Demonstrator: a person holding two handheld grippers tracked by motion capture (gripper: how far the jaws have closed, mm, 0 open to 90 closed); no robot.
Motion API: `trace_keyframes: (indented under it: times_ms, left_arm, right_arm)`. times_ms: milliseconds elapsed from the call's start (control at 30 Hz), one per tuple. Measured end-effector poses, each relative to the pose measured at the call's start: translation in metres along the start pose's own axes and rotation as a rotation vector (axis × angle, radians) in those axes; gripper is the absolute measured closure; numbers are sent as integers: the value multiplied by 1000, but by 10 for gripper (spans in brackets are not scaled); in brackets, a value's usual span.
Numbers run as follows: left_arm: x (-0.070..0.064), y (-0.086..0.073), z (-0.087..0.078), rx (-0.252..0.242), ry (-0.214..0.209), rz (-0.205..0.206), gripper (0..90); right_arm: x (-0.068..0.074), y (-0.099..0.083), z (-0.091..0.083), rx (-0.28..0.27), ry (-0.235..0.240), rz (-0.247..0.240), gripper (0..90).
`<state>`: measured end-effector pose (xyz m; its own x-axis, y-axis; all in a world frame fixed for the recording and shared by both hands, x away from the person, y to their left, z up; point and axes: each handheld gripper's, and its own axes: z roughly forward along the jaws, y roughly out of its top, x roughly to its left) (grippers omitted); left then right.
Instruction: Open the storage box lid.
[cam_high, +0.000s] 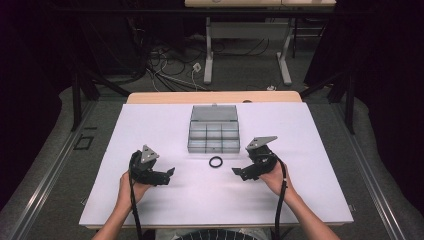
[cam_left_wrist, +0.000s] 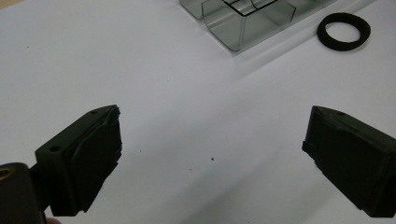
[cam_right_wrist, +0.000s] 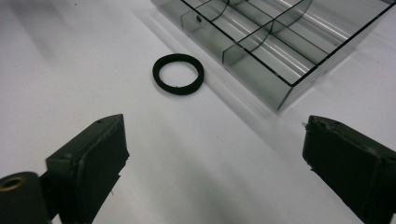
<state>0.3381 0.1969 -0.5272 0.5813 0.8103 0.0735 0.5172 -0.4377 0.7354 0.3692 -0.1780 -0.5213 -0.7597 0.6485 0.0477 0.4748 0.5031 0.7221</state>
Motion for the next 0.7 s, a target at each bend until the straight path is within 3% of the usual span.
trace_keyframes:
  times_ms: [233, 467, 700]
  left_arm:
    - [-2, -7, -6, -4, 4, -8, 39]
    - [-2, -12, -12, -10, 3, -28, 38]
    - [-1, -18, -16, -1, 3, -22, 39]
  right_arm:
    - [3, 1, 6, 23, 13, -5, 0]
    - [6, 1, 9, 23, 23, -6, 0]
    - [11, 0, 16, 37, 39, -23, 0]
